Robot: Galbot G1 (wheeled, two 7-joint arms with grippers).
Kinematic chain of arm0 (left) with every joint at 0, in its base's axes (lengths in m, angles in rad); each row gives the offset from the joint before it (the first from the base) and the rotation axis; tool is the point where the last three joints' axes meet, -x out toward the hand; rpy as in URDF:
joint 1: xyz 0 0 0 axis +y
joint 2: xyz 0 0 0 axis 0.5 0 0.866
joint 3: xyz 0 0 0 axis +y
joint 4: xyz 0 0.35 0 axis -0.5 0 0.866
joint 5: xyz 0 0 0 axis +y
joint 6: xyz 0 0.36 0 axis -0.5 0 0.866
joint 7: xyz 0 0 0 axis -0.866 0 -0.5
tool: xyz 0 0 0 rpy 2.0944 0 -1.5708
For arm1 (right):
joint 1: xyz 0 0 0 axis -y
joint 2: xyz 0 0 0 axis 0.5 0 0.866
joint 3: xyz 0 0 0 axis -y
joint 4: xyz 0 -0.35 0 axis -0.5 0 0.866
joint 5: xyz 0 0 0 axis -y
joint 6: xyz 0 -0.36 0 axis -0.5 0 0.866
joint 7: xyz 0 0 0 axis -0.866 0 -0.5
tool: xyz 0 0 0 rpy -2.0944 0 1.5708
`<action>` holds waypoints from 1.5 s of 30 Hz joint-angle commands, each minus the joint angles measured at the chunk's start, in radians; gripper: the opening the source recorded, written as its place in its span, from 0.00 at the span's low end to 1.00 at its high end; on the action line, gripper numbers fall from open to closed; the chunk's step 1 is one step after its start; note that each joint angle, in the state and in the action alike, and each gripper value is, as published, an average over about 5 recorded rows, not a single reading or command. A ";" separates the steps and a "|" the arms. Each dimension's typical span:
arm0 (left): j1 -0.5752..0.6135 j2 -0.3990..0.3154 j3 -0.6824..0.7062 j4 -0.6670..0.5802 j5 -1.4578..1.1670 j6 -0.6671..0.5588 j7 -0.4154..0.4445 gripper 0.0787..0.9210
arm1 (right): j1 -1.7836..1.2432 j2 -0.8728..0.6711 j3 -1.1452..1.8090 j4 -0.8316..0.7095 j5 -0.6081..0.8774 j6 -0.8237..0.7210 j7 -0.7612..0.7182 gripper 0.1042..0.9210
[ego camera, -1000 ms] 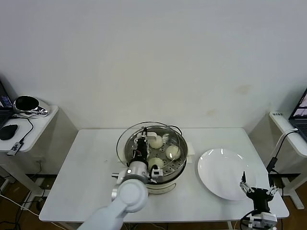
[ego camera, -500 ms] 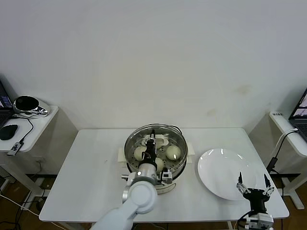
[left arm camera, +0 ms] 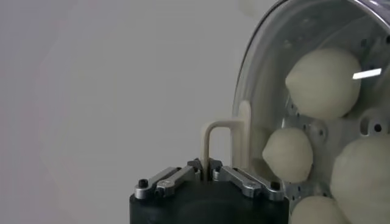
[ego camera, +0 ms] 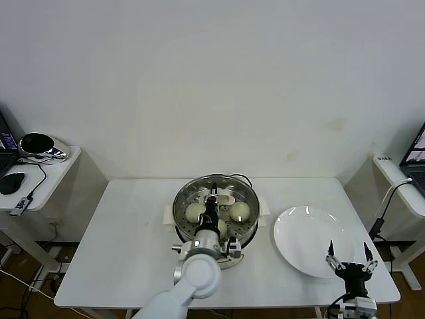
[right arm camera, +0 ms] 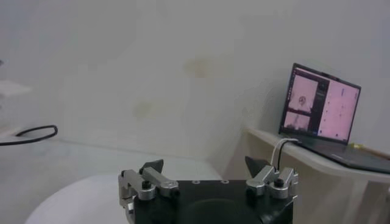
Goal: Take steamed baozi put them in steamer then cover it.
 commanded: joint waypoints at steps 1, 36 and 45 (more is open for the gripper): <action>0.001 -0.009 0.005 0.011 0.009 -0.004 -0.001 0.07 | -0.001 0.001 -0.001 0.002 -0.003 0.002 -0.001 0.88; 0.259 0.118 -0.087 -0.348 -0.196 -0.014 -0.134 0.51 | -0.007 0.001 -0.008 0.003 -0.011 0.003 -0.004 0.88; 0.682 0.190 -0.544 -0.512 -0.998 -0.461 -0.493 0.82 | -0.020 -0.013 -0.043 0.004 -0.007 0.008 -0.007 0.88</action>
